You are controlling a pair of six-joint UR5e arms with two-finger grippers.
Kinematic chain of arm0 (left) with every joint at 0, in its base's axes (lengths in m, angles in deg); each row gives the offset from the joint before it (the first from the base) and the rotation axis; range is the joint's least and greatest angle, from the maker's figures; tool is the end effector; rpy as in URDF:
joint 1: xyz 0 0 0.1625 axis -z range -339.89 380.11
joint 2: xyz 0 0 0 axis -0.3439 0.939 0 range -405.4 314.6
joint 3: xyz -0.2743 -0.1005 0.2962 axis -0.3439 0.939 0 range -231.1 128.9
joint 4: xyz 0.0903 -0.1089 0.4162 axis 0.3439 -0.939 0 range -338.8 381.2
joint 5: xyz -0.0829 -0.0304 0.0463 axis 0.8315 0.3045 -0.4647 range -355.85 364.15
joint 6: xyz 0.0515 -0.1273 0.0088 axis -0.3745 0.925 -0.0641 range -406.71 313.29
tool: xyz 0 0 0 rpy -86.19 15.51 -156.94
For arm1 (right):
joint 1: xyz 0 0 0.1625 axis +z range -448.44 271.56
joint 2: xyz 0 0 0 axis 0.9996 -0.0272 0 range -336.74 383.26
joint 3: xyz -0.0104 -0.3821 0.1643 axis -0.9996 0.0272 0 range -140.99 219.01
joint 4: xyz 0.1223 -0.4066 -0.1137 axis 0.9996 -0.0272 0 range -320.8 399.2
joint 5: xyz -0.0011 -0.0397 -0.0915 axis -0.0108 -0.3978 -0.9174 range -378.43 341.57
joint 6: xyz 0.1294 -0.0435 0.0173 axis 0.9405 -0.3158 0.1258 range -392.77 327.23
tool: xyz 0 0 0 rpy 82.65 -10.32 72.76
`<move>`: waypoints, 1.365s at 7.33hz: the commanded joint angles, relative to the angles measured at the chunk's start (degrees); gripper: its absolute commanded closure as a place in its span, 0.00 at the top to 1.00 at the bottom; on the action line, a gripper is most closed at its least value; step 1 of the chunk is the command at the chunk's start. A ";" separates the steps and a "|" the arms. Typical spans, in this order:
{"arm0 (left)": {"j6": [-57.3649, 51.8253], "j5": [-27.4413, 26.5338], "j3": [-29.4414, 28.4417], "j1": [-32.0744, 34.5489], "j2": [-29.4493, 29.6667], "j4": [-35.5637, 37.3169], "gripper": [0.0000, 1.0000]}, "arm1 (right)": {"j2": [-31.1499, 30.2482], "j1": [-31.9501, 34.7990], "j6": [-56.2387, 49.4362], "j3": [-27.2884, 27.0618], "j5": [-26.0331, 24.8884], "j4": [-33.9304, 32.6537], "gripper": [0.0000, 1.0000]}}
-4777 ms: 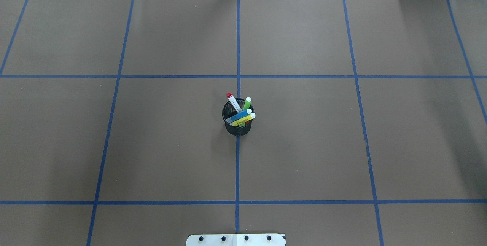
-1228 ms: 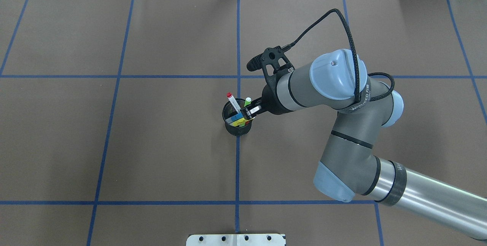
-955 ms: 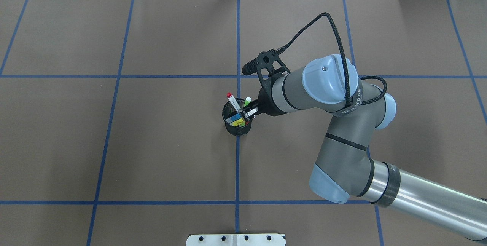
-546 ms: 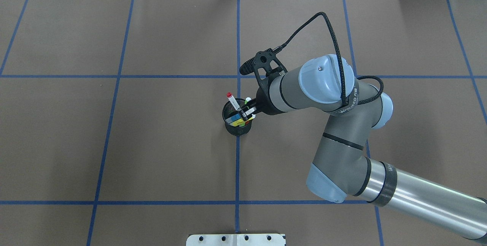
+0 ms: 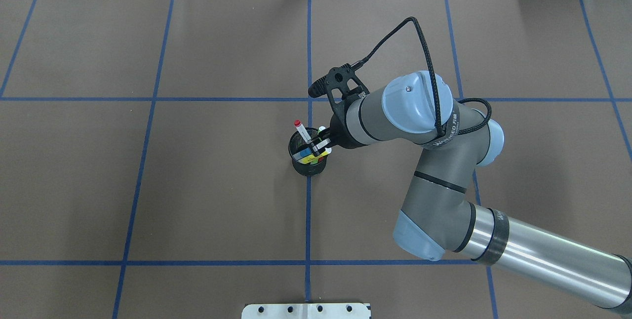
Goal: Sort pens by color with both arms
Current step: 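Grasp the blue marker in the cup with the right gripper and lift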
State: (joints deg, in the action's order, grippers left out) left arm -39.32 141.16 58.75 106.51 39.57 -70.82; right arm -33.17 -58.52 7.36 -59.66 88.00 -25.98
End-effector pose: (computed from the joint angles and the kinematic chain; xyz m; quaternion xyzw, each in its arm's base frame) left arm -0.0018 -0.4922 0.5308 0.0958 0.4056 0.0284 0.9086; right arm -0.5602 -0.4312 0.1871 0.2592 -0.4959 -0.2206 0.7989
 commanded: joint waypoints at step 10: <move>0.00 1.33 0.19 0.00 0.02 0.16 1.00 | 0.00 -0.48 0.74 0.05 0.09 -0.12 0.00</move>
State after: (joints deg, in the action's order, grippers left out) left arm -39.32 142.46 58.91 106.51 39.59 -70.69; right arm -33.32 -59.00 7.93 -59.53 88.09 -26.11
